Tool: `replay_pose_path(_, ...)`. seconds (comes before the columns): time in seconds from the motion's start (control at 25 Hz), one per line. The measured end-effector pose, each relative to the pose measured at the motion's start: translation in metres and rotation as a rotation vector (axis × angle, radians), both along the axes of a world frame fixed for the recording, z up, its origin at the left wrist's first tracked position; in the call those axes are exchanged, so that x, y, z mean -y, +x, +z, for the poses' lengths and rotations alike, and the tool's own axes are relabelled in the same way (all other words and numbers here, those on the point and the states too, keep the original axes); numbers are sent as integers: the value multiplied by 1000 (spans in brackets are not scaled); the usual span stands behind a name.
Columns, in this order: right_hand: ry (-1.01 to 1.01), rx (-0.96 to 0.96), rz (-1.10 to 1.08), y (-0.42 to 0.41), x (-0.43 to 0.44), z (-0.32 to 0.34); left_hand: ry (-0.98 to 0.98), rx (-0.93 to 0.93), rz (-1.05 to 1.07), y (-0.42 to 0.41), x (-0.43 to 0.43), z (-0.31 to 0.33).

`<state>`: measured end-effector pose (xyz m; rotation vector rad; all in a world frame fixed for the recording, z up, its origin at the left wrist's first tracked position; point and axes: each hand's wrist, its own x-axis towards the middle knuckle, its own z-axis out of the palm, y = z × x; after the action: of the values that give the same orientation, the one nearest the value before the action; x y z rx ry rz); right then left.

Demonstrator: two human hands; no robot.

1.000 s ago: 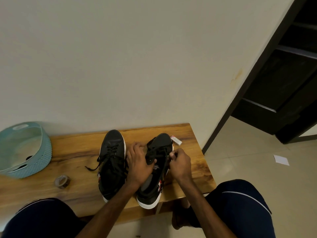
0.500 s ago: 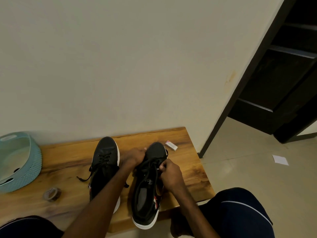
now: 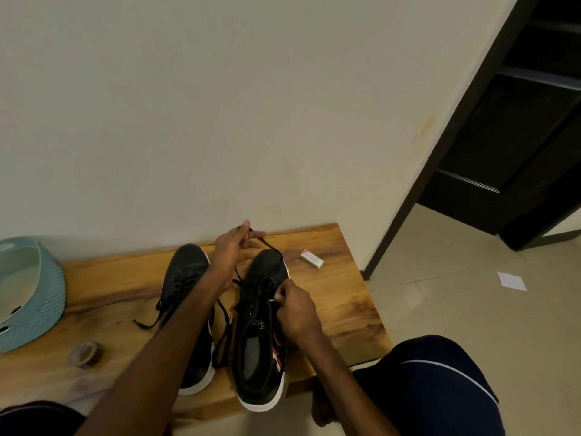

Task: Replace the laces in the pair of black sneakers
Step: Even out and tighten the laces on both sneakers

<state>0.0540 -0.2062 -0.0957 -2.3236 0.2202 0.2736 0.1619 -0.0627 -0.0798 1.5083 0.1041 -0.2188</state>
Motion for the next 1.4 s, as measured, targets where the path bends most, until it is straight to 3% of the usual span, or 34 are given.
replay_pose_path(0.12, 20, 39, 19, 0, -12, 0, 480, 140, -202, -16, -16, -11)
replay_pose_path(0.28, 349, 32, -199, 7, 9, -4, 694, 176, -302, -39, -28, -21)
replay_pose_path(0.36, 139, 97, -254, 19, 32, -16, 758, 231, -314, -46, -27, -20)
replay_pose_path(0.44, -27, 42, -61, 31, 39, -24, 764, 230, -287, -52, -25, -22)
replay_pose_path(0.52, -51, 0, 174, 42, 34, -25, 740, 178, -281, -57, -23, -23)
replay_pose_path(0.64, -76, -77, 334, 61, 28, -23, 795, 164, -238, -61, -23, -23)
replay_pose_path(0.88, -232, -49, 388, 78, 22, -27, 765, 143, -100, -70, -27, -27)
replay_pose_path(1.12, 16, 38, 106, 44, 47, -34, 762, 147, -81, -69, -23, -27)
replay_pose_path(1.32, -106, -42, -24, 27, 65, -37, 206, 8, -2, -39, -6, 2)
replay_pose_path(1.4, -136, -18, -55, 26, 65, -37, 91, -47, 44, -15, -5, 14)
